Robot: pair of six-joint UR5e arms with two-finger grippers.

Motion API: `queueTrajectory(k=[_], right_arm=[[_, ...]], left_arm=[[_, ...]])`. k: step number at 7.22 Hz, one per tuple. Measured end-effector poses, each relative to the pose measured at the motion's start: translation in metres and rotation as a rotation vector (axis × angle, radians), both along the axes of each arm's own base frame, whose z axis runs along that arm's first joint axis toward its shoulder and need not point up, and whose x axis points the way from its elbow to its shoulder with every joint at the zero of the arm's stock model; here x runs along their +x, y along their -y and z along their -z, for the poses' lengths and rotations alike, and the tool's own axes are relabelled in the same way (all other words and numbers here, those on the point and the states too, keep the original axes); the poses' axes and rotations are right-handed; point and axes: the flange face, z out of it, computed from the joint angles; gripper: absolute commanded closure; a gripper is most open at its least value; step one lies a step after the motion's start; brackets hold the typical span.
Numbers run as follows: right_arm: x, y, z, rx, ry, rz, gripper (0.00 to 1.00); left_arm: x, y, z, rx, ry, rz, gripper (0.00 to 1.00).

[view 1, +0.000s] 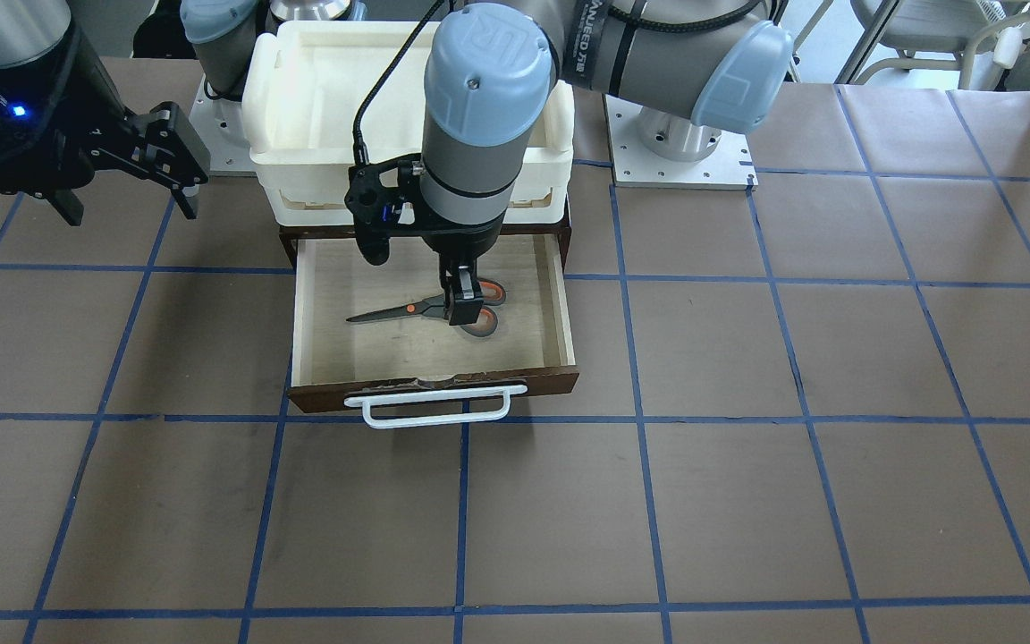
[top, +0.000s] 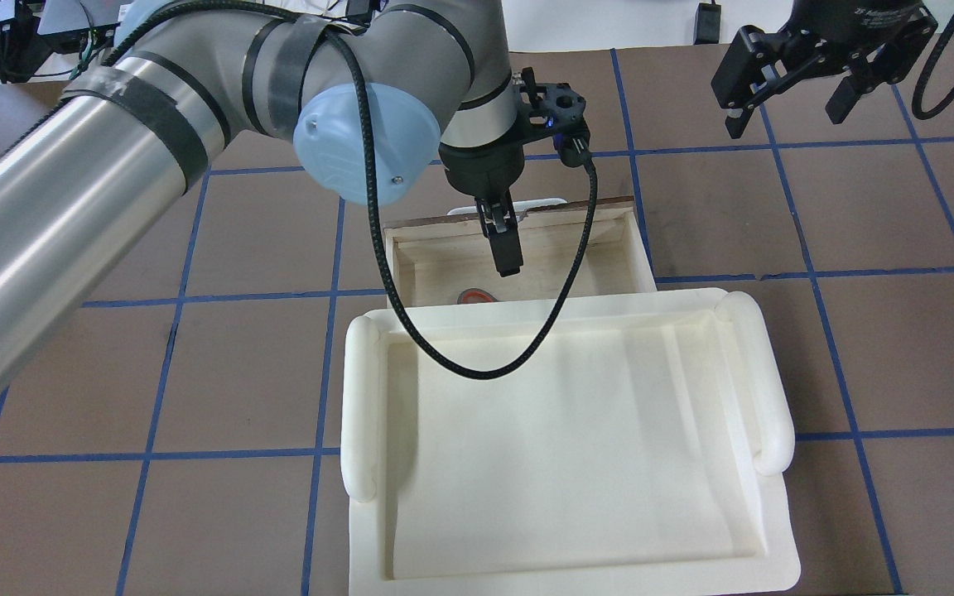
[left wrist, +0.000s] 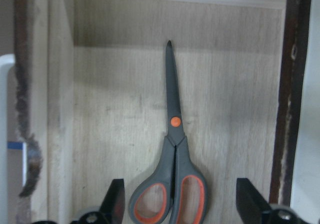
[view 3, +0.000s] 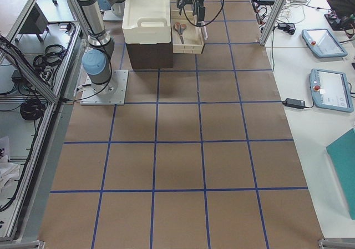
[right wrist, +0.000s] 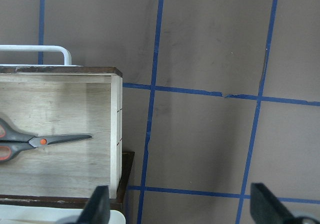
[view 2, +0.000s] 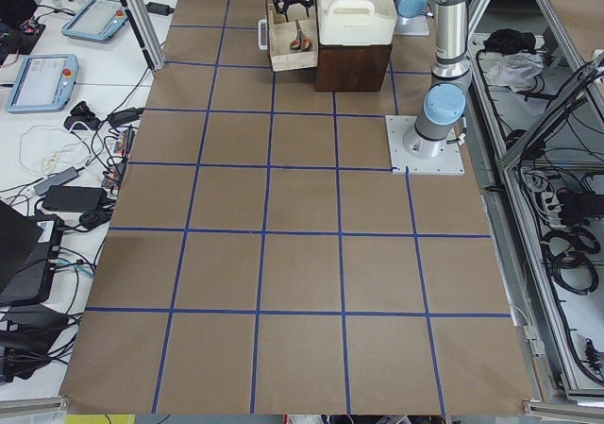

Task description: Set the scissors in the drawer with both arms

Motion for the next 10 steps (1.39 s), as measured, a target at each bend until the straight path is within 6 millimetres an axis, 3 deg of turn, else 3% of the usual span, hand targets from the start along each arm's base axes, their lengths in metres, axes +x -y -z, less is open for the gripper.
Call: queueTrajectory(k=[5,8,10], right_arm=[[0.001,0.0,0.0,0.001,0.004,0.0,0.0],[0.012,-0.002,0.0,-0.001,0.003,0.004,0.0],[0.044,-0.008,0.001,-0.009,-0.001,0.014,0.0]], left_arm=[[0.14,0.021,-0.092,-0.139,-0.014,-0.511,0.0],[0.21,0.009,-0.105,-0.146,0.003,-0.818,0.0],[0.238,-0.009,-0.109,-0.147,0.043,-0.976,0.0]])
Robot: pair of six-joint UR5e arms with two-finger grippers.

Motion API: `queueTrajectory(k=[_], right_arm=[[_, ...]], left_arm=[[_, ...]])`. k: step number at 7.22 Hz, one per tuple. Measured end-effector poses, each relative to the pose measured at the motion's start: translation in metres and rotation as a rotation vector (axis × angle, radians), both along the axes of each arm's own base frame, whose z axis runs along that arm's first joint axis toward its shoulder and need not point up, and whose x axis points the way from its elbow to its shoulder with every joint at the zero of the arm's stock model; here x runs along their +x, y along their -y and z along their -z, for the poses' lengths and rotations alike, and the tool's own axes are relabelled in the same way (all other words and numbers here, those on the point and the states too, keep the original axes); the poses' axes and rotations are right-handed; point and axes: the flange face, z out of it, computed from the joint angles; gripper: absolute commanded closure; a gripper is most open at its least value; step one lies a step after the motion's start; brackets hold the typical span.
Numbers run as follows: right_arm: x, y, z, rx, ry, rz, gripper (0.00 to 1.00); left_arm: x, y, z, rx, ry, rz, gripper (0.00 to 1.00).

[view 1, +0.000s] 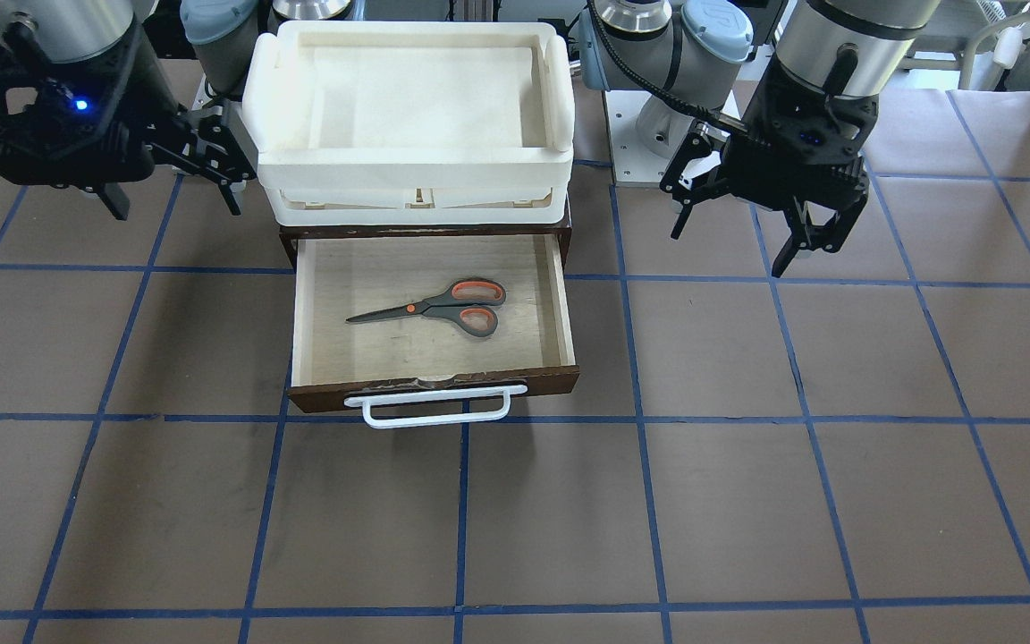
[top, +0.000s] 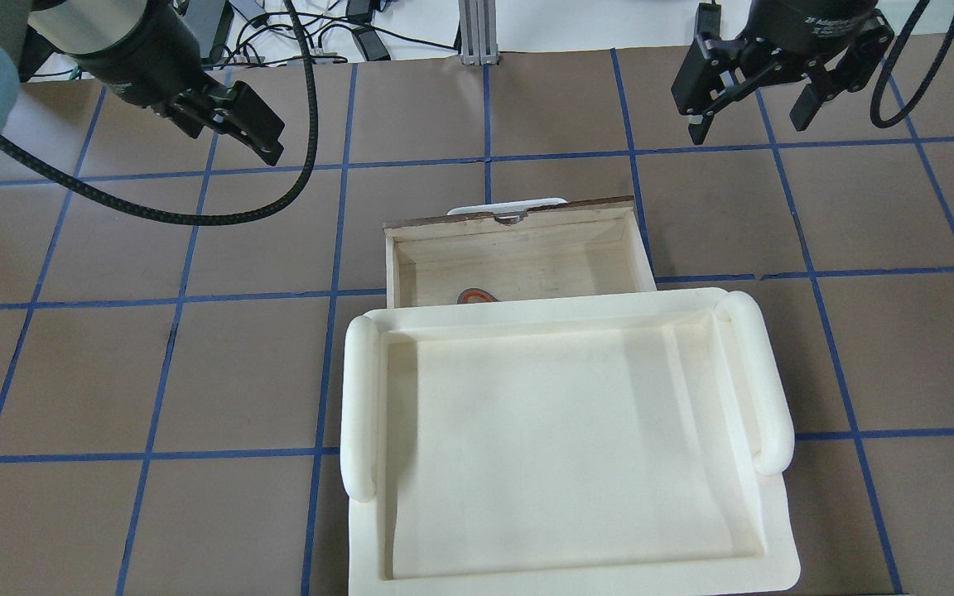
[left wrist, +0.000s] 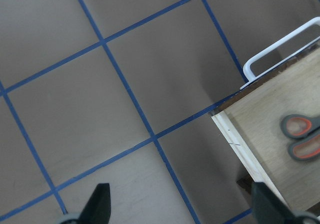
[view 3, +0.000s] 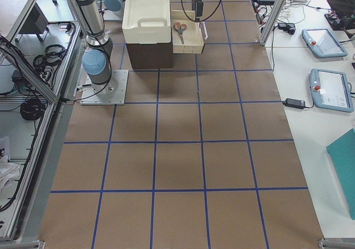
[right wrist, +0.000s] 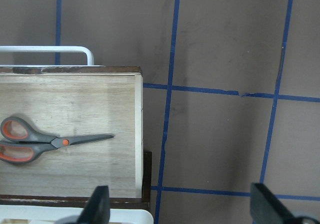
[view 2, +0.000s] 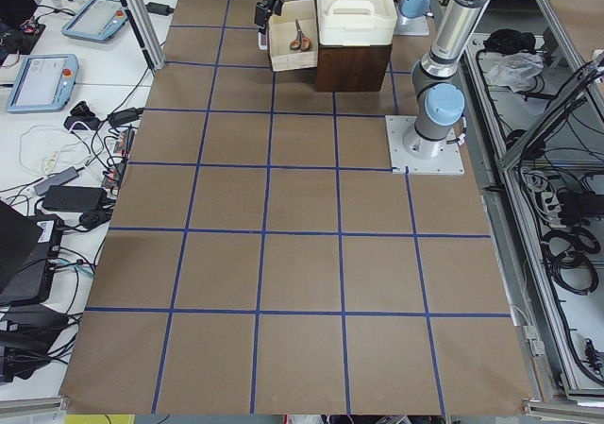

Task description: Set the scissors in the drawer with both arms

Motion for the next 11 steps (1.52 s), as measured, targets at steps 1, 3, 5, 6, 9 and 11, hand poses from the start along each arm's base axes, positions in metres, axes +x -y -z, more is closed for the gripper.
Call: queueTrajectory(k=[1,3,5,6,9,11], right_arm=[[0.012,-0.001,0.002,-0.006,-0.002,-0.001,0.0],[0.019,0.0,0.006,-0.004,-0.004,-0.008,0.0],[0.02,0.001,0.01,-0.008,-0.004,-0.01,0.0],[0.02,0.001,0.01,-0.013,-0.004,-0.01,0.0],[0.02,-0.001,0.015,-0.007,-0.004,-0.004,0.0],[0.02,-0.002,0.015,-0.006,-0.003,-0.005,0.0]], left_arm=[[0.007,-0.009,0.001,0.008,0.032,-0.071,0.0],[0.014,-0.02,0.001,0.009,0.058,-0.154,0.0],[0.021,-0.021,0.001,0.011,0.053,-0.201,0.0],[0.025,-0.021,0.001,0.019,0.043,-0.234,0.0],[0.025,-0.021,0.004,0.042,0.011,-0.454,0.0],[0.024,-0.02,0.006,0.046,0.013,-0.497,0.0]])
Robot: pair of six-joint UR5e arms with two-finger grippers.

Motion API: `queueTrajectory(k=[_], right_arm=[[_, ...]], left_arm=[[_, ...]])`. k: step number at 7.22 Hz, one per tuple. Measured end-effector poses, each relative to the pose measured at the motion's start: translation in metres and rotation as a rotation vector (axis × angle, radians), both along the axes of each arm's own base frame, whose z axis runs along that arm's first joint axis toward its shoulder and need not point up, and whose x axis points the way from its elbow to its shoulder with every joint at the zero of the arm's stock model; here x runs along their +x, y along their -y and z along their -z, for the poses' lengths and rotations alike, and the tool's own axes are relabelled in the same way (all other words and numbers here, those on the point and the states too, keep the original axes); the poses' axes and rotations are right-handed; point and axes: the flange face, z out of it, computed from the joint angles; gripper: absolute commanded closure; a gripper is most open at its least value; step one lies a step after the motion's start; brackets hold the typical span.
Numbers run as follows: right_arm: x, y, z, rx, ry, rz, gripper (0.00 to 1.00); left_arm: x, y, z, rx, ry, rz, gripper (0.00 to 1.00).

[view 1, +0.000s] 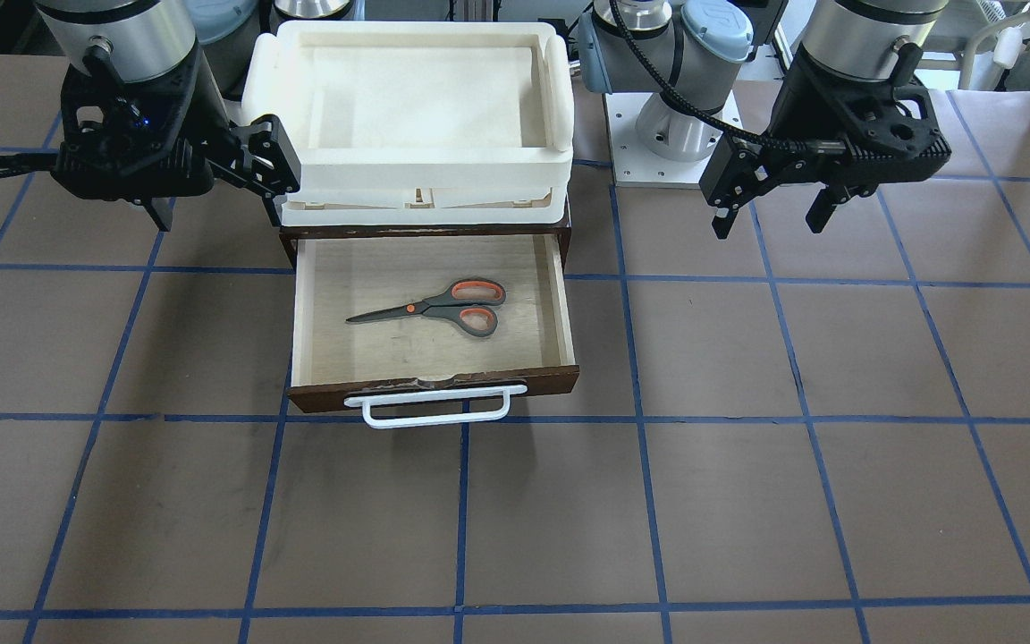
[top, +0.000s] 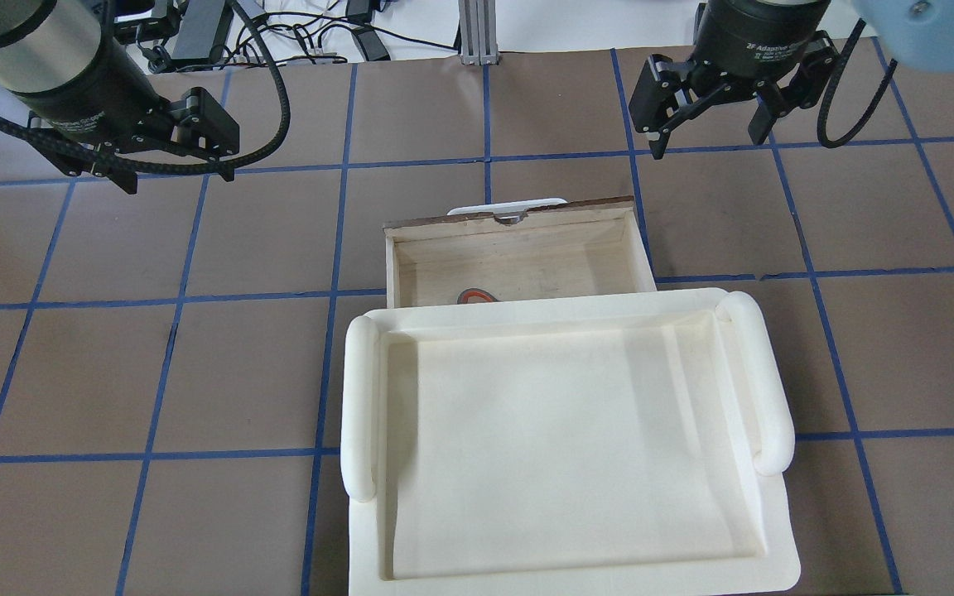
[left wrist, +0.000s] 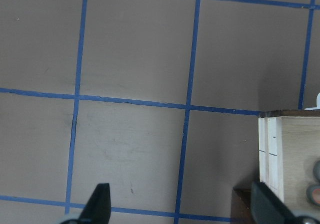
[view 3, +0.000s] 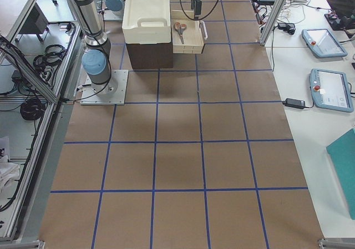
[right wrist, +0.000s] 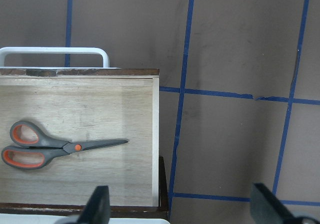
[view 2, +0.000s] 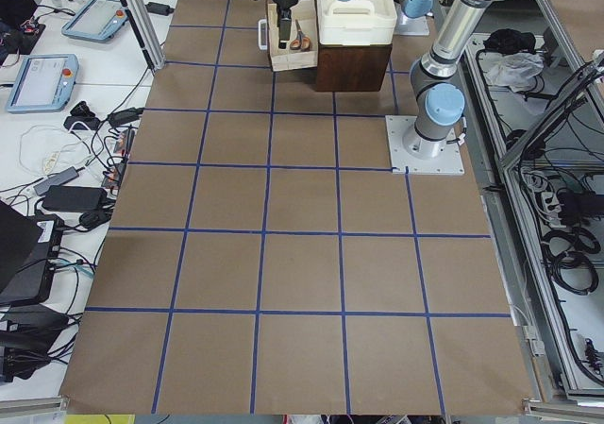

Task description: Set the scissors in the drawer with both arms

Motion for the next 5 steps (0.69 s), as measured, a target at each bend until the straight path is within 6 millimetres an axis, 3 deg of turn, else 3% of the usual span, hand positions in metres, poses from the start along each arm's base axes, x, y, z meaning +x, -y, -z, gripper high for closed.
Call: queueTrajectory(k=[5], right_arm=[[0.0,0.0,0.0001,0.0,0.0,-0.002,0.0]], left_arm=[[-0.0013,0.0015,0.0026,0.004,-0.008,0.002,0.0]])
